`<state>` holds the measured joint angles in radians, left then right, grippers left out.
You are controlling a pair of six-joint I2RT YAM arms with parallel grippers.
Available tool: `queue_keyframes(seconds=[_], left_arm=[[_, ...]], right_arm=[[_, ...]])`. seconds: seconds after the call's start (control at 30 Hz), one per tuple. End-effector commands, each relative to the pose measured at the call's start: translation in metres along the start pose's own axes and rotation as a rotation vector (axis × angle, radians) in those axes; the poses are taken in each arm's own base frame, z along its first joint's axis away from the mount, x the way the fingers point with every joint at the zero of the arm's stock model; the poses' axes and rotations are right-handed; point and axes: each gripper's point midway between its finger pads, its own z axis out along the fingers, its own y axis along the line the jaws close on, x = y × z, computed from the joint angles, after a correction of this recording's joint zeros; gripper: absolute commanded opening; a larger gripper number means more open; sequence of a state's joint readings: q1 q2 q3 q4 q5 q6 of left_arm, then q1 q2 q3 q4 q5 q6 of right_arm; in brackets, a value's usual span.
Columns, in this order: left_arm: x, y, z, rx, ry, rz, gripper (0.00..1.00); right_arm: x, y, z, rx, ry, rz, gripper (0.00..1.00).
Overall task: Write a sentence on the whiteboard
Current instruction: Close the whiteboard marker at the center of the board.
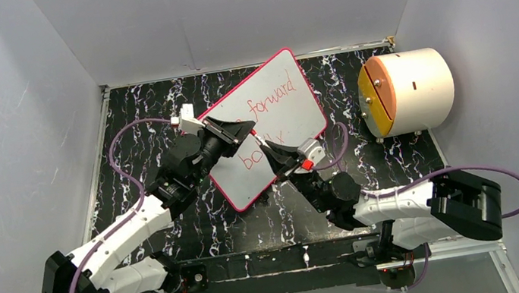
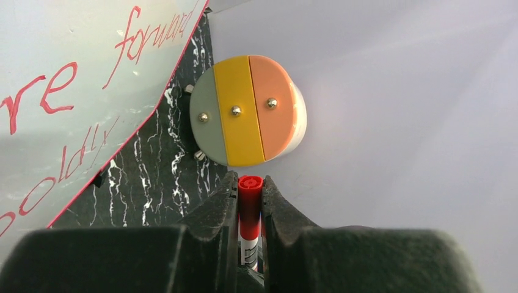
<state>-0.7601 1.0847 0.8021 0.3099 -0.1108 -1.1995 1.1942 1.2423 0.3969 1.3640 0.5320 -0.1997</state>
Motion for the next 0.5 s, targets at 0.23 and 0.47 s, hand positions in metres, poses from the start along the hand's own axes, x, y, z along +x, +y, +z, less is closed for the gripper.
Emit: queue_keyframes(seconds=[0.23,0.47], left_arm=[[0.036,0.004,-0.017,0.079,0.111,-0.055,0.00],[-0.017,0.011,-0.037,-0.081,-0.083,0.221,0.29]], right_arm=[[-0.040,-0.021,0.015,0.063,-0.141,0.218,0.00],[-0.013,-0.034,-0.006,0.099,0.045,0.167,0.00]])
